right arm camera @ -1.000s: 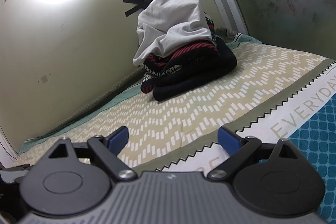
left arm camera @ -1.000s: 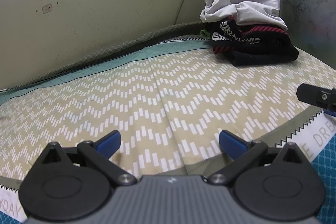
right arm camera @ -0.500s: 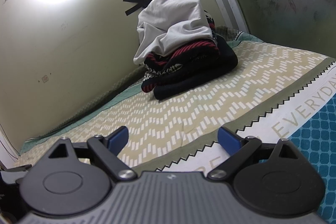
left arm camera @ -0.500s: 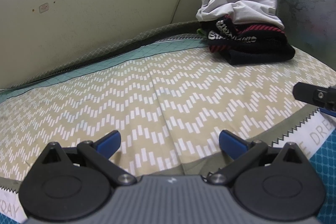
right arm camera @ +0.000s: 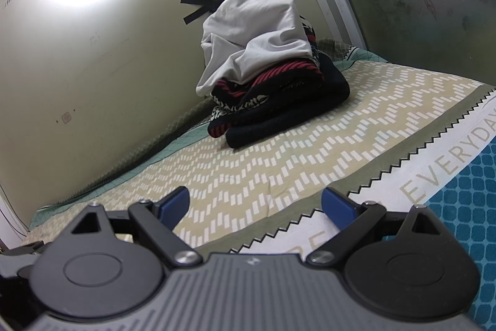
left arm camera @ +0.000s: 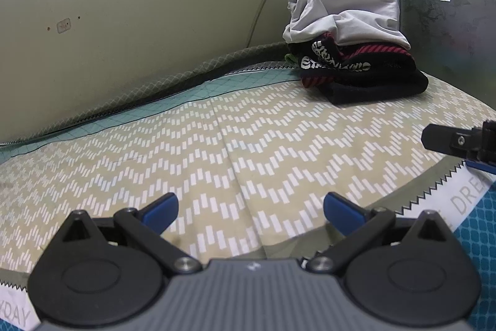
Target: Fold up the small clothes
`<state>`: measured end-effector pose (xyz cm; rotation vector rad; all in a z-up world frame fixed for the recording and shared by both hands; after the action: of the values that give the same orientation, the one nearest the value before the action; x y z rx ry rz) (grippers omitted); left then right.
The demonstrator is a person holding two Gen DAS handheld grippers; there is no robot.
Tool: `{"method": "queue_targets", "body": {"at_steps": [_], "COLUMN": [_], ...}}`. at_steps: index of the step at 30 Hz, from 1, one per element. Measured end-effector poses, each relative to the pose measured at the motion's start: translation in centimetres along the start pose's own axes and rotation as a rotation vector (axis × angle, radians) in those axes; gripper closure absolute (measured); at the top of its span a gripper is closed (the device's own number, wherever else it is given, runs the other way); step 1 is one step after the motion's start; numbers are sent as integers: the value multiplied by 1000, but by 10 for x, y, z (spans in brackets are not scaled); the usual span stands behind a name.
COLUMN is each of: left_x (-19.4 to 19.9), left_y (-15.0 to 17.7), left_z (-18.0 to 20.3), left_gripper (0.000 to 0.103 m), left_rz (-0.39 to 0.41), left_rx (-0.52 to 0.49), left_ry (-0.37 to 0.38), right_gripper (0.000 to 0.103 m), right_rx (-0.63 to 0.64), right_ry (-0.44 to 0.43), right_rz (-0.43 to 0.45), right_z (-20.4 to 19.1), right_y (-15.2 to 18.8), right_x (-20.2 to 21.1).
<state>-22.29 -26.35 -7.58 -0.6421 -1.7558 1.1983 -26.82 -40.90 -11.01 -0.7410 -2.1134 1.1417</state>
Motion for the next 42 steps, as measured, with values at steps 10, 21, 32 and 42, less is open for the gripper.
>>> {"method": "queue_targets", "body": {"at_steps": [10,21,32,42], "left_x": [-1,-1,6,8], "left_y": [1,6,4,5], "left_z": [0,-2,10,9], "left_gripper": [0,0,0,0], "left_rz": [-5,-28,19,-3], "left_rx": [-12,-46,-180,-168], "left_ry": [-7,-33,-102,-106], "right_gripper": [13,13,13,13], "right_rx": [-1,-14,-45,-72], "right_ry": [0,-13,-33,-37], "right_rz": [1,7,11,10], "right_z": [0,-1,-1,1], "right_y": [0,-2,-3,-3], "right_x": [0,3,6,10]}}
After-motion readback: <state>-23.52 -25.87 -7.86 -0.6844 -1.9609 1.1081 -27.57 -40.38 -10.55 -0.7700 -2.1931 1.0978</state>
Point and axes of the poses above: each gripper's, at about its wrist camera, not at the fingertips, and x roughly against the way its jaws point, z to its right, y to its underside, the point moved 9 cm from there along -x, roughly the way its jaws point, and after that the axes turned 13 degrees about z, right-handed, at the moved point
